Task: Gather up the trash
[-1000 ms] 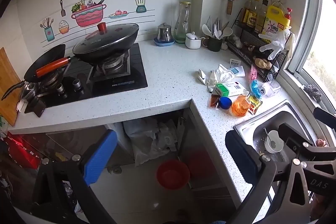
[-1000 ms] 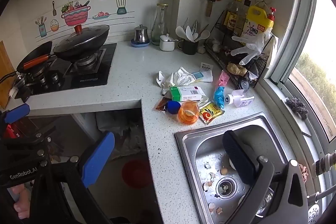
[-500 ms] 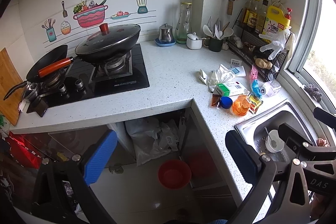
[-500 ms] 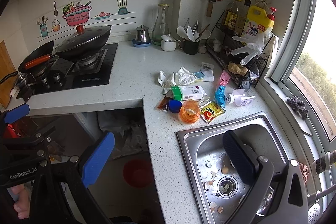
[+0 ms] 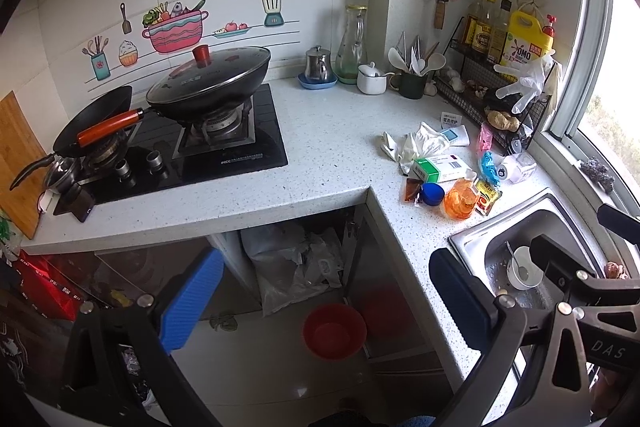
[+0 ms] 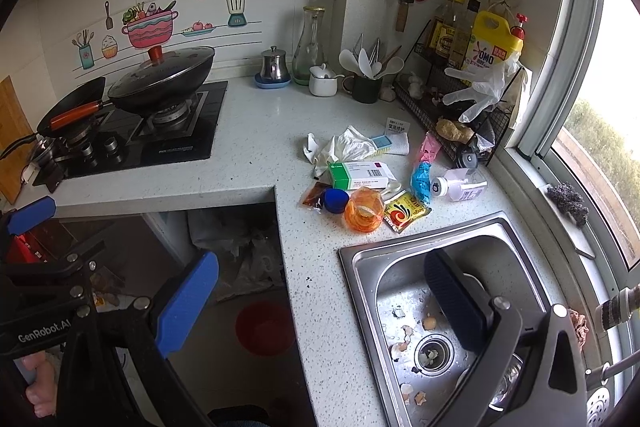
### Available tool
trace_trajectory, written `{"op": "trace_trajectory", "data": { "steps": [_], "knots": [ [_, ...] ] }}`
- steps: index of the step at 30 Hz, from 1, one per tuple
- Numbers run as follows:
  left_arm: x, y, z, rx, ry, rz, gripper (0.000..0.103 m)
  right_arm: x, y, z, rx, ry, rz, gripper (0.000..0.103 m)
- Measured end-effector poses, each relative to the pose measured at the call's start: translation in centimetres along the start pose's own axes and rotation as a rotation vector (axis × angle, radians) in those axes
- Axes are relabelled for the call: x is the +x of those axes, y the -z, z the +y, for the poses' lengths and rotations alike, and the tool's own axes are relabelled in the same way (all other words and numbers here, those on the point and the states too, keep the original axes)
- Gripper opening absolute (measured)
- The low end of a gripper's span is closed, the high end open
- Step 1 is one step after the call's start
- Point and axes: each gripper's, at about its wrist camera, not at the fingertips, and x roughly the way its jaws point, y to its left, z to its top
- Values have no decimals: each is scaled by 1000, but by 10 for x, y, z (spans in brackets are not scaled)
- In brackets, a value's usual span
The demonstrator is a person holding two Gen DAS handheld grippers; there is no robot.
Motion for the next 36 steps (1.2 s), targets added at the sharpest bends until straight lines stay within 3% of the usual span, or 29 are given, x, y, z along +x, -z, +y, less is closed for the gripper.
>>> {"op": "trace_trajectory", "data": {
  "steps": [20,36],
  "knots": [
    [6,-4,-8,20,-2,6,103,3,2,-9,20,-4,16,103],
    [29,-13,-15,53,22,58,103,23,-2,-15,35,-5,50,103]
  ]
}}
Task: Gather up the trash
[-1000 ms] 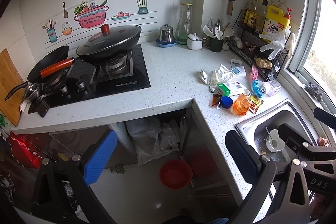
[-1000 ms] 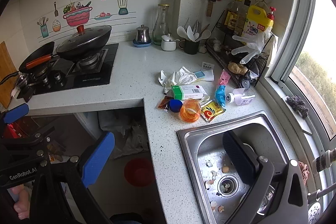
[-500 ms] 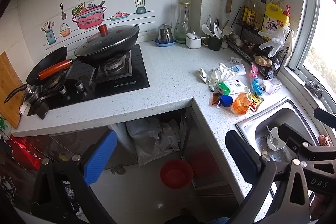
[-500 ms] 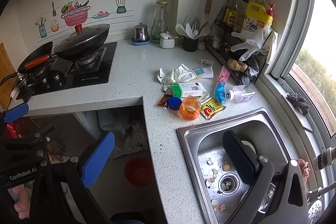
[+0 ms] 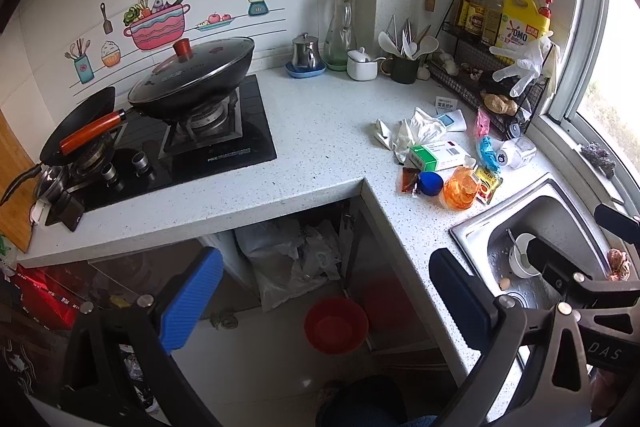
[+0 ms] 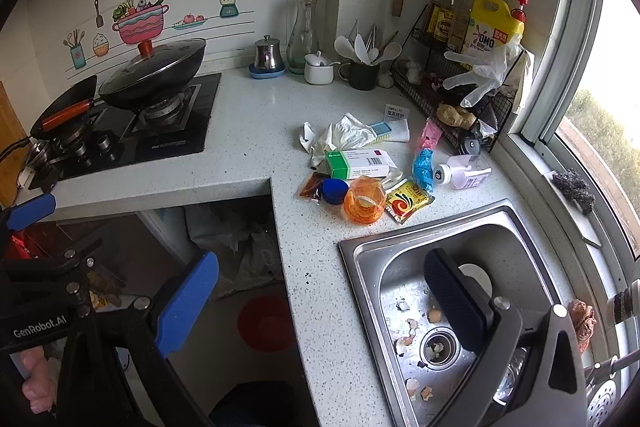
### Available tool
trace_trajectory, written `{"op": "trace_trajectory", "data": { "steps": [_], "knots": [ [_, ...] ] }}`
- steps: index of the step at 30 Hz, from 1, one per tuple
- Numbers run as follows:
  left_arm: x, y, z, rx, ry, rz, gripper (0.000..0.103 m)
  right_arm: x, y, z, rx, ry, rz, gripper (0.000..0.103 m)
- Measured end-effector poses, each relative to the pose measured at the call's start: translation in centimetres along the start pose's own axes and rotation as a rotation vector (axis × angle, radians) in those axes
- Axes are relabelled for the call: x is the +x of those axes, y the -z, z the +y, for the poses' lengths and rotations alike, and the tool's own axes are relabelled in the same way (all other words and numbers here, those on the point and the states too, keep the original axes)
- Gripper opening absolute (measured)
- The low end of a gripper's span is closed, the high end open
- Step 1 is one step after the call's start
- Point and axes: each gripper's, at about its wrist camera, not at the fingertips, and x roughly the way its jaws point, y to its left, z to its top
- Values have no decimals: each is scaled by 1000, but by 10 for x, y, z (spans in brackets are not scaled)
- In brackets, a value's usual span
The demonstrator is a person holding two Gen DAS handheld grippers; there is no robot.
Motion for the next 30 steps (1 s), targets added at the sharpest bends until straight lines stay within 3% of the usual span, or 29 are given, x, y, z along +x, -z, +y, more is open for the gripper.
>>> {"op": "trace_trajectory", "data": {
  "steps": [17,22,30],
  "knots": [
    [96,-64,-64,158,104,110,103,70,-25,-53,99,40,101,103],
    [145,-85,-74,189,112,156,103,111,-38,-61,106,28,152,103],
    [240,-97,-77,190,157,295,103,187,-51,-65,85,43,268,103]
  ]
}}
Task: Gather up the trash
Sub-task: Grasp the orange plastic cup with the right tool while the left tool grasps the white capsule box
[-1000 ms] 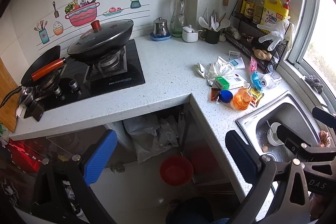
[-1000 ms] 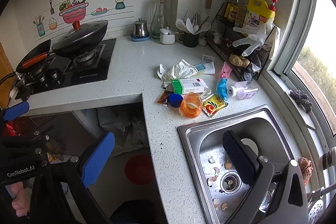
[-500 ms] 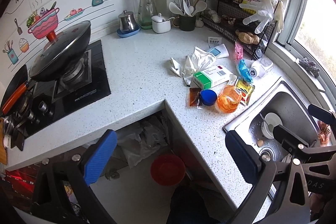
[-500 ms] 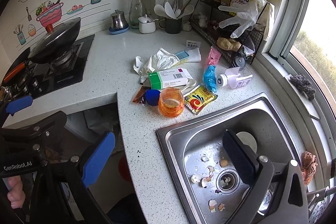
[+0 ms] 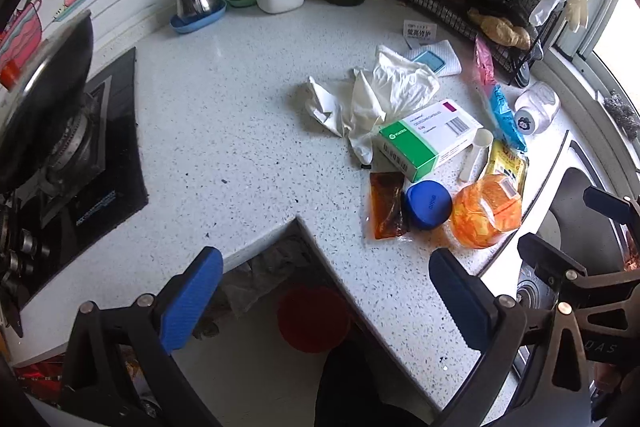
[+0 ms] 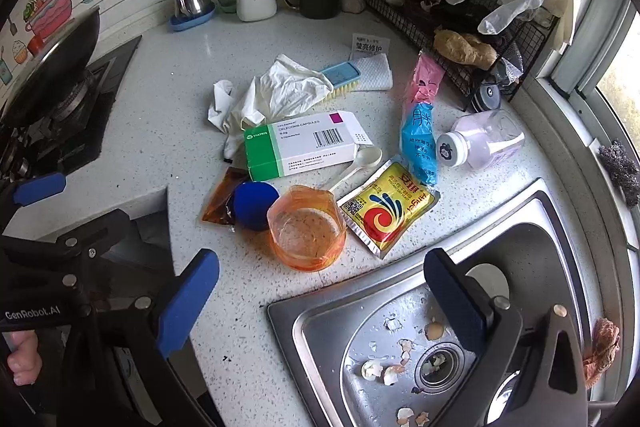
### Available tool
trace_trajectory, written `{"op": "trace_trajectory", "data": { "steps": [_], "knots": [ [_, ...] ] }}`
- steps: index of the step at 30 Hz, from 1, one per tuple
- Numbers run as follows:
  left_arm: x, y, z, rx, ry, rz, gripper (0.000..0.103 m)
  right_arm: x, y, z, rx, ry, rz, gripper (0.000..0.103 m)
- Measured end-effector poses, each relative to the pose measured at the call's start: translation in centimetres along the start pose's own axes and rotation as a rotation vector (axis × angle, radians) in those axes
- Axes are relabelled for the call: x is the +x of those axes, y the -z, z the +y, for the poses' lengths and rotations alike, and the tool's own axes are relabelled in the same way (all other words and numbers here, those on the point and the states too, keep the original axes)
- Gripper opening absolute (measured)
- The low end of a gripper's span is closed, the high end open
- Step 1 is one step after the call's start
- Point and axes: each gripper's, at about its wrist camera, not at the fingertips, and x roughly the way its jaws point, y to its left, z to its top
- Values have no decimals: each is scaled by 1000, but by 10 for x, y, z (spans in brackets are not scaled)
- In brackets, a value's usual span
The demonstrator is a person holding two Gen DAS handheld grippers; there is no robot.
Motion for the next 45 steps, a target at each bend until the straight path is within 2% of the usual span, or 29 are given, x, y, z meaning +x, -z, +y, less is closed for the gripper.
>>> {"op": "trace_trajectory", "data": {
  "steps": [5,8,12,14,16,18,22,26,30,33,38,41,45],
  "knots": [
    [36,-5,6,13,29,64,103,35,-10,2,-17,15,77,103],
    [51,-5,9,14,50,100,103,52,-10,3,-22,3,131,94],
    [64,0,10,26,50,128,103,66,-9,4,-29,16,154,89],
    [67,0,10,21,63,136,103,71,-11,6,-38,9,156,87],
    [68,0,11,21,63,140,103,76,-13,8,-48,4,161,80],
    [67,0,12,27,59,139,103,79,-14,9,-48,-16,172,66],
    [63,-3,11,52,70,128,103,73,-9,10,-18,-13,143,65],
    [55,-12,0,92,116,113,103,56,-8,-1,26,1,109,64],
    [51,-28,-17,158,157,94,103,41,-11,-16,79,12,91,64],
    [51,-42,-37,262,220,102,103,32,-13,-29,127,24,84,64],
    [60,-69,-65,423,230,81,103,31,-18,-54,231,49,106,64],
    [72,-83,-77,487,247,85,103,45,-23,-57,296,92,120,64],
    [93,-99,-88,541,304,124,103,49,-23,-59,357,92,153,64]
  ]
}}
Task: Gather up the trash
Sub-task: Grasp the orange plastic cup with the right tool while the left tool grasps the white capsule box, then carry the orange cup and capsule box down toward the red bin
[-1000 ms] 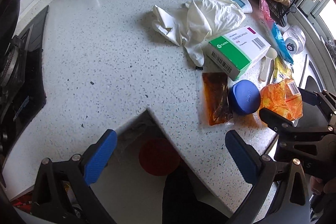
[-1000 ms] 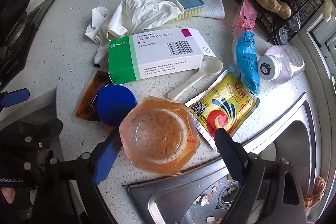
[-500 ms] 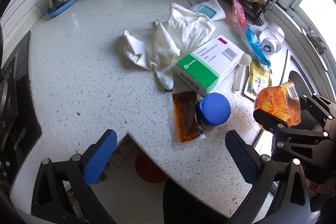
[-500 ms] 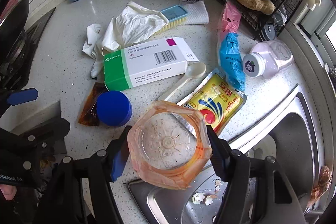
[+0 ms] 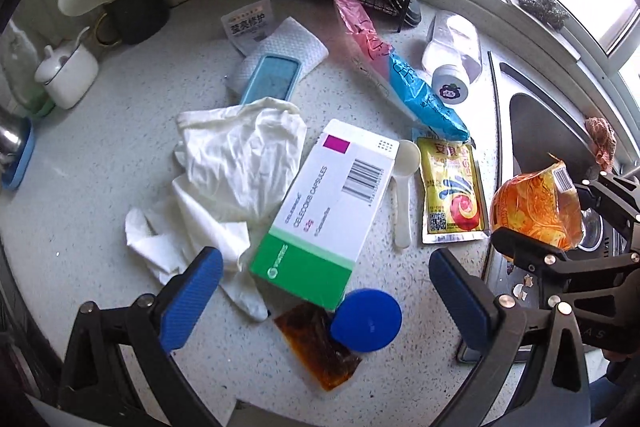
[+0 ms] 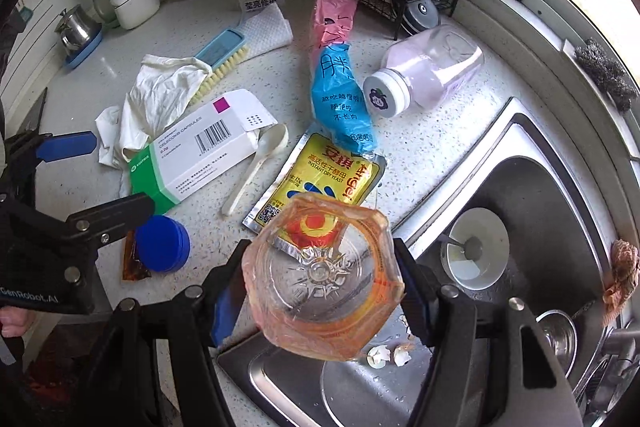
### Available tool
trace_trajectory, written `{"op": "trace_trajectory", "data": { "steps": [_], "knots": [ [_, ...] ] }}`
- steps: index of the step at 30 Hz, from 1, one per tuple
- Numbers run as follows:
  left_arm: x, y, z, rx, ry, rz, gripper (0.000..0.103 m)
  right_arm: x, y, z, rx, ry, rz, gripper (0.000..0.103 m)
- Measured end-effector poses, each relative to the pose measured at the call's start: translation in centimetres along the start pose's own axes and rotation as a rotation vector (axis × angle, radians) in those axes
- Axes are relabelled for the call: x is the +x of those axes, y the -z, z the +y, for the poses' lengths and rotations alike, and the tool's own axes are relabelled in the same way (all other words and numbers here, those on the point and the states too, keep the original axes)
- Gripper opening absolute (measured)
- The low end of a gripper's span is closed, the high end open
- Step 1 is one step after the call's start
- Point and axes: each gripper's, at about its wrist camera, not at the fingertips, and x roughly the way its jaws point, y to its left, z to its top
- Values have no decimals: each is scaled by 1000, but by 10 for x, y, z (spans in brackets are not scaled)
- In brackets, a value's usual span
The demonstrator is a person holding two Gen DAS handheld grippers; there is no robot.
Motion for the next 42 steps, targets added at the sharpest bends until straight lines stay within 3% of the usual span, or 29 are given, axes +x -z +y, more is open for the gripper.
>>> {"op": "trace_trajectory", "data": {
  "steps": [3,5,9,12,15,20,30,37,42],
  "knots": [
    [21,-15,2,25,42,53,100,5,-8,-4,28,13,19,64],
    [35,-22,1,42,69,89,92,10,-14,-7,42,13,28,64],
    [60,-30,-1,69,78,154,88,19,-23,-14,64,10,42,64],
    [64,-33,-7,118,47,142,86,23,-27,-19,72,11,51,64],
    [64,-38,-11,135,7,137,65,26,-31,-23,78,9,58,65],
    [63,-42,-11,99,17,140,61,24,-32,-22,60,3,59,65],
    [-11,-19,-7,-49,56,-40,61,-9,-31,-4,-7,-77,-11,64],
    [-70,22,-5,-144,-5,-125,61,-48,-15,10,-93,-139,-90,64],
    [-109,65,-18,-216,-59,-169,61,-78,14,19,-173,-186,-137,64]
  ]
}}
